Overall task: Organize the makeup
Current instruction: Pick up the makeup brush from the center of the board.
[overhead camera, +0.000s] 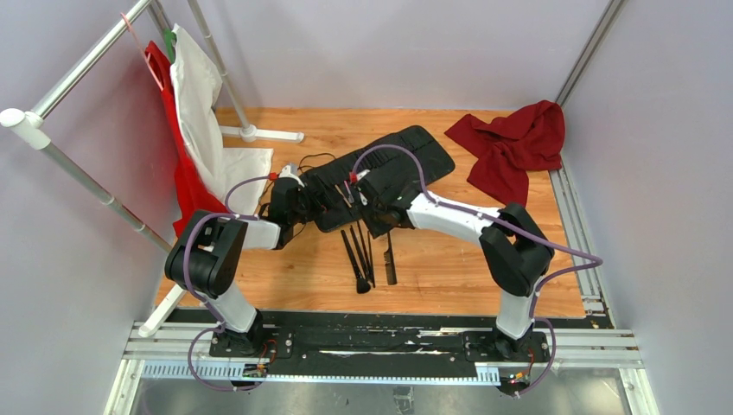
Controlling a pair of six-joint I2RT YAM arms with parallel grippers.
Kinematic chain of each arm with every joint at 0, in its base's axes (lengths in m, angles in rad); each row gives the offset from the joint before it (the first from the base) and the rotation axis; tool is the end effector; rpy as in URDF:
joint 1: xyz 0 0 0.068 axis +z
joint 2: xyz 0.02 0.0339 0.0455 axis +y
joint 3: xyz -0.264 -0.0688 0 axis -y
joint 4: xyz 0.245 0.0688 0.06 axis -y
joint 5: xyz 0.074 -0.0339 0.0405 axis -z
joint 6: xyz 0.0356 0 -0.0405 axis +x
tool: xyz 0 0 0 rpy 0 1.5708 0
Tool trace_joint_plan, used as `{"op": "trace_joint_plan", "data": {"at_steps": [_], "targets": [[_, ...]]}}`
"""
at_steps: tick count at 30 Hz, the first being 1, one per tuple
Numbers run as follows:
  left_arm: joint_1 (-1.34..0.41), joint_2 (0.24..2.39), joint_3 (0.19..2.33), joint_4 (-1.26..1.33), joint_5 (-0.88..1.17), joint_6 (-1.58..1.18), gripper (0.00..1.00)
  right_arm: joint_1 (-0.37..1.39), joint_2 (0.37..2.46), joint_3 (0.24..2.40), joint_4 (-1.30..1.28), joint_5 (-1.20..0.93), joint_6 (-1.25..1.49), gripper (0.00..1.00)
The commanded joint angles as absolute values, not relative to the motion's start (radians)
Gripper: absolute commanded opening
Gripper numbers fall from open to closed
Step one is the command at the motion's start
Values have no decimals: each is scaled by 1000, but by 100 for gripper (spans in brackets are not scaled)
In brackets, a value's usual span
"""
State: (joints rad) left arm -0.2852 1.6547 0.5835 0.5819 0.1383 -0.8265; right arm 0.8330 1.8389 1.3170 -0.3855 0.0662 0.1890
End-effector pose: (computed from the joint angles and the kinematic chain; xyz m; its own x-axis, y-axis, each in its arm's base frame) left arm 0.2948 -0.0915 0.1389 -0.5964 -0.5843 -0.5503 -0.0639 0.7180 -0.6932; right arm 0.2706 0.2942 0.2116 -0.6541 -0.4409 -0.6146 -0.5987 0.7984 0.0645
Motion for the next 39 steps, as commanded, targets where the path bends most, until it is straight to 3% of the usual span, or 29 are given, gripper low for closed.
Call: {"op": "trace_joint_plan", "data": {"at_steps": [1, 39], "targets": [[-293, 1669, 591, 566, 146, -824, 98, 879, 1831, 1266, -331, 101, 266, 36], [-292, 1672, 592, 566, 146, -824, 98, 944, 1865, 1166, -286, 98, 336, 31]]}}
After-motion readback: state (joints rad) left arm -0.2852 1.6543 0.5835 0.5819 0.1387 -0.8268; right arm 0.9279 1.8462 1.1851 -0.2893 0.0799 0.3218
